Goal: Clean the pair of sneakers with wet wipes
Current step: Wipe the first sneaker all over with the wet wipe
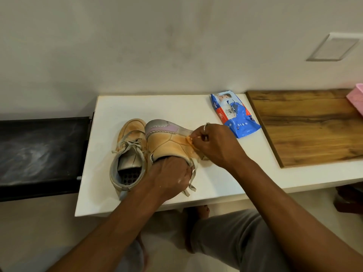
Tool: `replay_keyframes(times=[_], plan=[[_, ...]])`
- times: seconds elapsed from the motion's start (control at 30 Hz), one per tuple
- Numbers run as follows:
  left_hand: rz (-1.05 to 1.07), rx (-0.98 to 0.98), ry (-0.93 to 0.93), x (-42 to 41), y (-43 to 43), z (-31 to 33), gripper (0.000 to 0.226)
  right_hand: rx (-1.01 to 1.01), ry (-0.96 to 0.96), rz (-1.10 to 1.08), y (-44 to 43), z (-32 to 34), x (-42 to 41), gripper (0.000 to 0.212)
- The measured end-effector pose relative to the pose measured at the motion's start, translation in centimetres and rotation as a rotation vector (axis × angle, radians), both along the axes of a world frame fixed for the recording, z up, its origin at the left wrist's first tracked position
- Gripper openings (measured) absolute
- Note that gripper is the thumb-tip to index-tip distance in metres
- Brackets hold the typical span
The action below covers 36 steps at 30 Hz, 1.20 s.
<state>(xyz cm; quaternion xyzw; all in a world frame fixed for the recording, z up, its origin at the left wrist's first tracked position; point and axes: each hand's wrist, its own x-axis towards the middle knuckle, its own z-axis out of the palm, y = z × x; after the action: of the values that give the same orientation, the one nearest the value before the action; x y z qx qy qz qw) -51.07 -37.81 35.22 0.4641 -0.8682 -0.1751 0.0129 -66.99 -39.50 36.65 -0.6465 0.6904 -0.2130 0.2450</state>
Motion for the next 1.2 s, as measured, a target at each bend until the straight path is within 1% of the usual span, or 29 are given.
replay_keyframes(times=[0.07,0.17,0.23,0.3,0.4,0.43,0.47,0.57,0.63,0.73,0.8,0.87,0.93,1.0,1.1,1.13,1.2], plan=[[0.011,0.006,0.003,-0.1,0.0,0.1,0.036,-0.004,0.034,-0.028,0.1,-0.1,-0.1,0.018],[0.019,0.011,0.025,-0.3,0.1,0.0,0.033,-0.074,-0.107,0.075,0.7,0.3,1.8,0.018],[0.025,0.018,0.014,-0.1,0.2,0.0,0.032,-0.068,-0.136,0.121,0.8,0.5,2.6,0.019],[0.019,0.010,-0.006,0.0,0.1,0.0,0.034,-0.044,-0.107,0.100,0.5,0.4,1.9,0.018],[0.009,0.000,-0.014,0.0,0.1,0.2,0.034,0.018,-0.015,-0.008,0.3,0.0,-0.1,0.013],[0.005,0.002,-0.016,0.0,0.1,0.2,0.034,0.041,-0.014,-0.023,0.4,0.0,-0.4,0.012],[-0.001,0.000,-0.021,0.0,0.1,0.3,0.034,0.047,-0.050,-0.010,0.5,0.1,-0.4,0.012],[-0.034,-0.019,-0.031,-0.1,0.2,0.3,0.033,0.026,-0.242,0.127,1.1,0.6,0.8,0.011],[-0.038,-0.019,-0.046,0.0,0.2,0.2,0.033,0.061,-0.285,0.190,1.1,0.8,1.2,0.010],[-0.086,-0.038,-0.116,0.0,0.2,0.2,0.034,0.167,-0.361,0.242,1.1,1.2,0.4,0.010],[-0.119,-0.048,-0.138,-0.1,0.3,0.3,0.034,0.177,-0.397,0.247,1.3,1.2,-0.2,0.011],[-0.092,-0.053,-0.100,-0.2,0.2,0.3,0.032,0.095,-0.381,0.189,1.3,0.8,0.0,0.010],[-0.051,-0.044,-0.072,-0.2,0.1,0.2,0.033,0.020,-0.318,0.155,1.2,0.4,0.7,0.011],[-0.062,-0.040,-0.087,-0.2,0.2,0.2,0.034,0.035,-0.290,0.173,1.2,0.4,1.0,0.009],[-0.124,-0.051,-0.132,-0.2,0.5,0.3,0.033,0.129,-0.328,0.219,1.4,0.8,0.4,0.009],[-0.129,-0.048,-0.125,-0.2,0.5,0.3,0.033,0.119,-0.336,0.226,1.4,0.8,0.3,0.010],[-0.119,-0.056,-0.093,-0.2,0.3,0.3,0.032,0.030,-0.333,0.199,1.5,0.7,0.7,0.010]])
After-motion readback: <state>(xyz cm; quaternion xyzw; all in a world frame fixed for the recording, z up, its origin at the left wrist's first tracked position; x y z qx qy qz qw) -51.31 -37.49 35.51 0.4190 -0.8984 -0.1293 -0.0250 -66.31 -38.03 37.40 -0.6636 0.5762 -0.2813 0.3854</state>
